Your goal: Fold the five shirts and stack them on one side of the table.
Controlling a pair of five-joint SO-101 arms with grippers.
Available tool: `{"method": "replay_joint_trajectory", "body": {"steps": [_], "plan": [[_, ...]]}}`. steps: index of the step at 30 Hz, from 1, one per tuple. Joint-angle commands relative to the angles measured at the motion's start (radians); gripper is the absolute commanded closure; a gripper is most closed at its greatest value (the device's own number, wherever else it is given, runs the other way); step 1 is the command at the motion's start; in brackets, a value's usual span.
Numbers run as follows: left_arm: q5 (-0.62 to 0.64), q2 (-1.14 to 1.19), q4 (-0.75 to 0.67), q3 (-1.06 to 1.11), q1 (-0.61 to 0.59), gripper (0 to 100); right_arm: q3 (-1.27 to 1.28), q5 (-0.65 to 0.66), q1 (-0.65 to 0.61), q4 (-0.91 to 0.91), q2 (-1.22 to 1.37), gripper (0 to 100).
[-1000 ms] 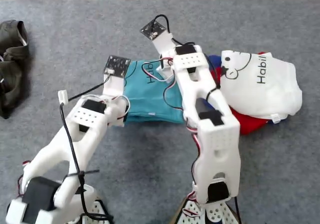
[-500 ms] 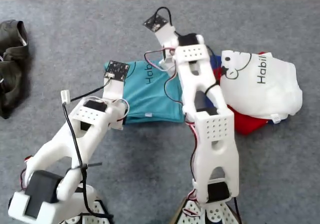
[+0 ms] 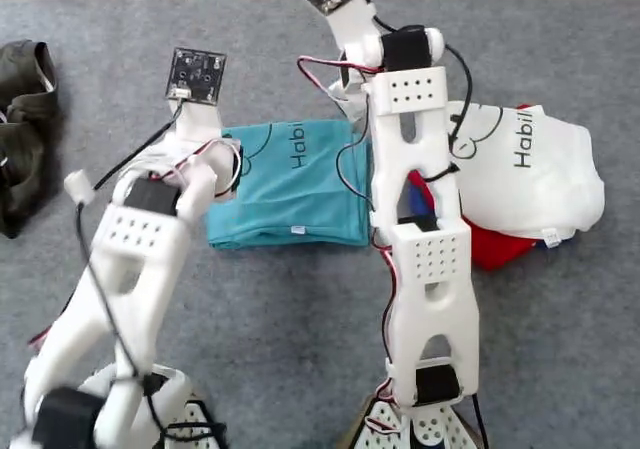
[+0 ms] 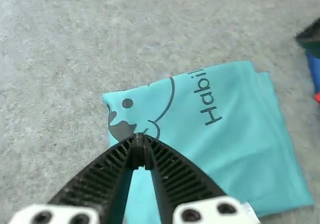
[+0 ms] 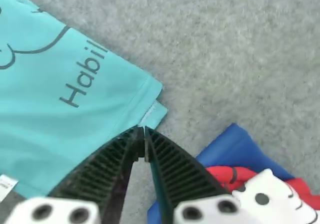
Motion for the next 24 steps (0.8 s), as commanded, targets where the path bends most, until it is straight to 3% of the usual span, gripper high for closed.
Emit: {"method": "replay_joint_trajectory", "body": {"steps": [1, 5, 11, 24], "plan": [[0.071, 0.195, -0.143, -0.062, -0.044, 97, 0.105, -0.009, 0.003, 0.017, -0.082, 98.4], [0.121, 0.434, -0.19, -0.242, -0.101, 97, 0.366, -0.009, -0.034, 0.014, -0.226, 98.4], [0.132, 0.671, -0.117, -0.438, -0.113, 97, 0.728, -0.009, -0.094, -0.054, -0.43, 98.4], [0.127, 0.779, -0.127, -0.509, -0.176, 97, 1.497, -0.005, -0.097, -0.528, -0.545, 98.4]]}}
